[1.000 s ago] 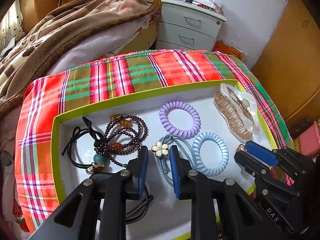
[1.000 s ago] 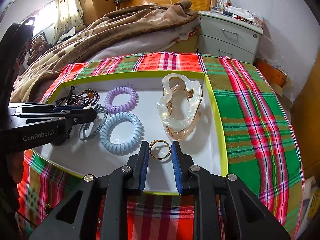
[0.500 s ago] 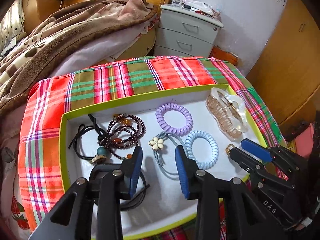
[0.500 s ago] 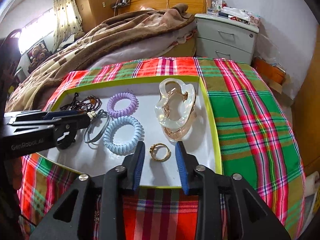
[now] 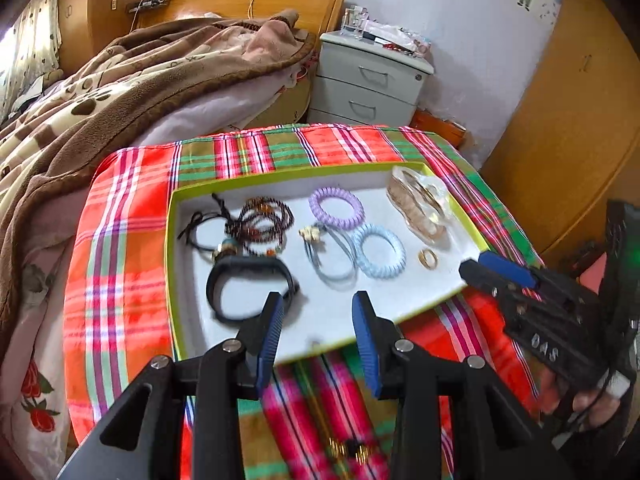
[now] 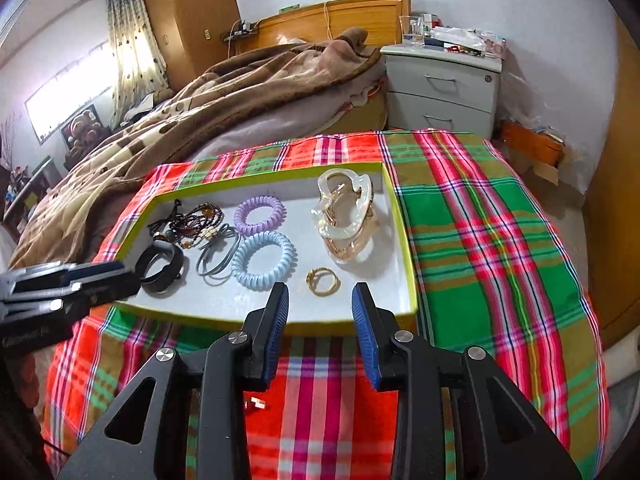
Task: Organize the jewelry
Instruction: 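Grasp the gold ornamental hair clip with the left tool while the right tool grasps the pink rhinestone clip, then carry the gold clip and pink rhinestone clip into the yellow box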
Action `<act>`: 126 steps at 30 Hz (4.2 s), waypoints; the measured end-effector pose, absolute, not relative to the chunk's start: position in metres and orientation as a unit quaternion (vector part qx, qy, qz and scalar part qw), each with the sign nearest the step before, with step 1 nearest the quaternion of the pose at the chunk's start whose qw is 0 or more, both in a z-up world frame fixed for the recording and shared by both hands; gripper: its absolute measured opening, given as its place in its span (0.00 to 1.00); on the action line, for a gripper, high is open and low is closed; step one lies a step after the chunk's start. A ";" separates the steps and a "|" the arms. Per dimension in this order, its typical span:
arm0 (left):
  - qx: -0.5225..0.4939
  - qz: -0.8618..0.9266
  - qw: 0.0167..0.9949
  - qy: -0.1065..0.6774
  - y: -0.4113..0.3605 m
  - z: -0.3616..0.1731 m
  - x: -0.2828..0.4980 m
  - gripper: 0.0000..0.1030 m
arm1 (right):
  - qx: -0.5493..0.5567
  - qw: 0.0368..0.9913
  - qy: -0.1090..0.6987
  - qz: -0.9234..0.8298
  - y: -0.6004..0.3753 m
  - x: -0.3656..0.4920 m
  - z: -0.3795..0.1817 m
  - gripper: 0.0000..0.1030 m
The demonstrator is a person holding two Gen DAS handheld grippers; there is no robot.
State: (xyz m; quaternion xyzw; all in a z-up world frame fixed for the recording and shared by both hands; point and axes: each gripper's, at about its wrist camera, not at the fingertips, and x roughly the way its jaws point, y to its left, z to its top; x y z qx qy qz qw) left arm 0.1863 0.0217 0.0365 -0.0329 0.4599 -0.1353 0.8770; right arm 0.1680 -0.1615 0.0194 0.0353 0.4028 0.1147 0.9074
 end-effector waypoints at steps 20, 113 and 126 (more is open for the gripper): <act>-0.029 -0.139 0.863 0.485 0.011 0.000 0.116 0.43 | 0.047 0.913 0.390 0.112 -0.172 0.116 0.018 0.33; -0.035 -0.076 0.890 0.448 0.056 0.000 0.091 0.16 | -0.084 0.870 0.410 0.260 -0.098 0.115 -0.014 0.23; -0.035 -0.076 0.901 0.427 0.061 0.021 0.097 0.16 | -0.064 0.892 0.372 0.250 -0.105 0.109 0.016 0.23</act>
